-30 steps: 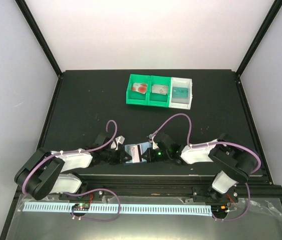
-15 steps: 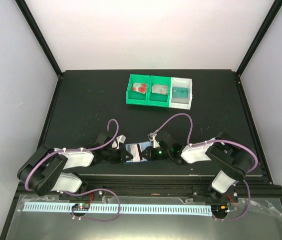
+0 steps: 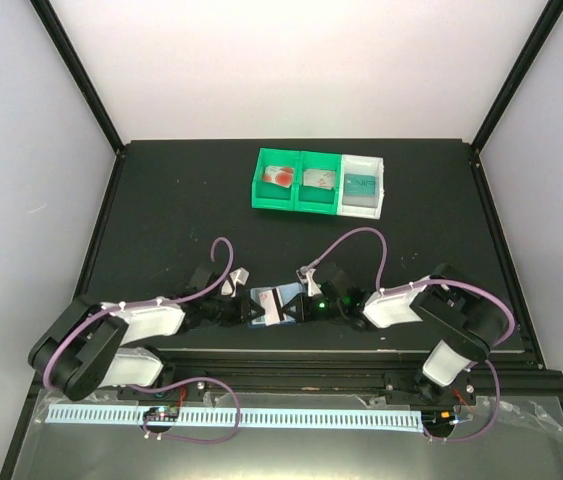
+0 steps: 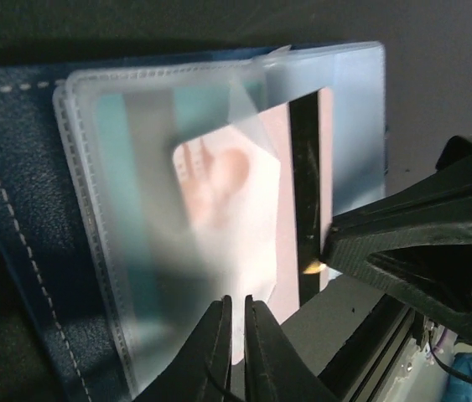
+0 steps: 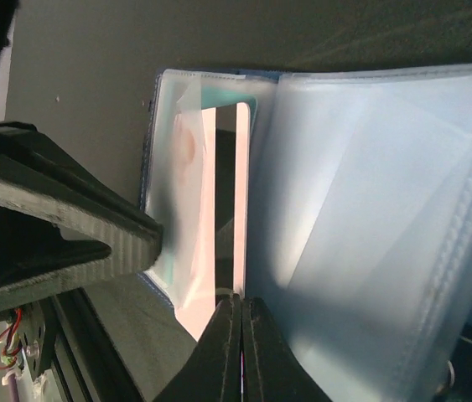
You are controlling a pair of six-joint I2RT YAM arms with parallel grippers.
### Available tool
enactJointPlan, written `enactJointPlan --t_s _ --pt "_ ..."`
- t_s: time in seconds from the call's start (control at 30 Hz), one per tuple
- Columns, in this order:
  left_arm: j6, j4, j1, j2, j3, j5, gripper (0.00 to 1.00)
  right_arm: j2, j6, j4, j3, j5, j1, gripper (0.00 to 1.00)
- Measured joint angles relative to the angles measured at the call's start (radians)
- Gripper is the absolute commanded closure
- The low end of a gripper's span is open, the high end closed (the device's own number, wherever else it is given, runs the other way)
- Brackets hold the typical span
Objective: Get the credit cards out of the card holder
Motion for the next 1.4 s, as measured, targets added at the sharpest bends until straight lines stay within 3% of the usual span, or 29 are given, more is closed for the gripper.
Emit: enactJointPlan --t_s 0.27,0.57,0.73,0.9,1.17,1.4 --pt "0.042 -0.151 0.0 -0.198 0.063 -0.061 0.77 -0.063 0.012 -0.03 -0.018 0.013 0.0 0.99" --pt "0.246 -0.227 -0.013 -0.42 0.101 -0.141 0.76 -0.134 0.048 -0.181 0.024 0.047 0.0 0.99" --pt "0.359 -0.201 -0.066 -0.597 0.06 -0.223 0.74 -0.19 0.094 -0.241 0.026 0.054 -0.001 0.99" --pt "0.454 -0.147 -0.132 -0.734 -0.033 -0.269 0.63 -0.252 0.131 -0.266 0.026 0.052 -0.001 0.99" --pt "0.642 -0.103 -0.291 -0.75 -0.047 -0.368 0.56 -0.353 0.201 -0.276 0.026 0.021 -0.001 0.99" --pt "0.842 -0.059 -0.506 -0.643 -0.045 -0.626 0.53 -0.41 0.249 -0.275 0.026 -0.001 -0.001 0.99"
